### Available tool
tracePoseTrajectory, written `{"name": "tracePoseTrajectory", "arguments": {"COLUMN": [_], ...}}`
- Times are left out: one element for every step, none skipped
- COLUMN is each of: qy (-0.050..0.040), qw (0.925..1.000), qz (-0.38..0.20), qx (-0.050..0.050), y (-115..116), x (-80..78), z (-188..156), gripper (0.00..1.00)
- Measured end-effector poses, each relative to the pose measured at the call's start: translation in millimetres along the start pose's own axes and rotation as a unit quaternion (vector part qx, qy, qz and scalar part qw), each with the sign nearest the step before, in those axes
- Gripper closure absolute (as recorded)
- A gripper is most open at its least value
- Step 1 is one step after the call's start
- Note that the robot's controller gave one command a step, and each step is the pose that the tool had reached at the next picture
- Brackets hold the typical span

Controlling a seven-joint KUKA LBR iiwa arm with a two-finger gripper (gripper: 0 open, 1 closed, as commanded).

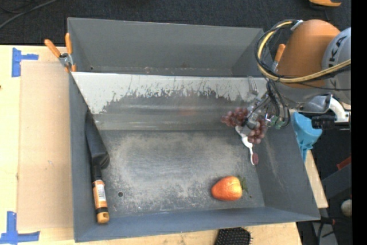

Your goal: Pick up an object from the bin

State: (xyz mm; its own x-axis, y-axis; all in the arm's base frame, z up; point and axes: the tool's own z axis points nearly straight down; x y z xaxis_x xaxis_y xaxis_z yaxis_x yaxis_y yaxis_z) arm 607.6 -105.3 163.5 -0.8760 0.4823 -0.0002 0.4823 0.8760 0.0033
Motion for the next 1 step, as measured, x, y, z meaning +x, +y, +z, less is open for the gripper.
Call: {"name": "tracePoseTrajectory", "arguments": {"qy": [0.0045], "qw": [1.0], "qz": [-0.001], "qx": [0.001], "y": [-0.5], "x": [1.9], "z": [-43.7], "gripper": [1.0]}}
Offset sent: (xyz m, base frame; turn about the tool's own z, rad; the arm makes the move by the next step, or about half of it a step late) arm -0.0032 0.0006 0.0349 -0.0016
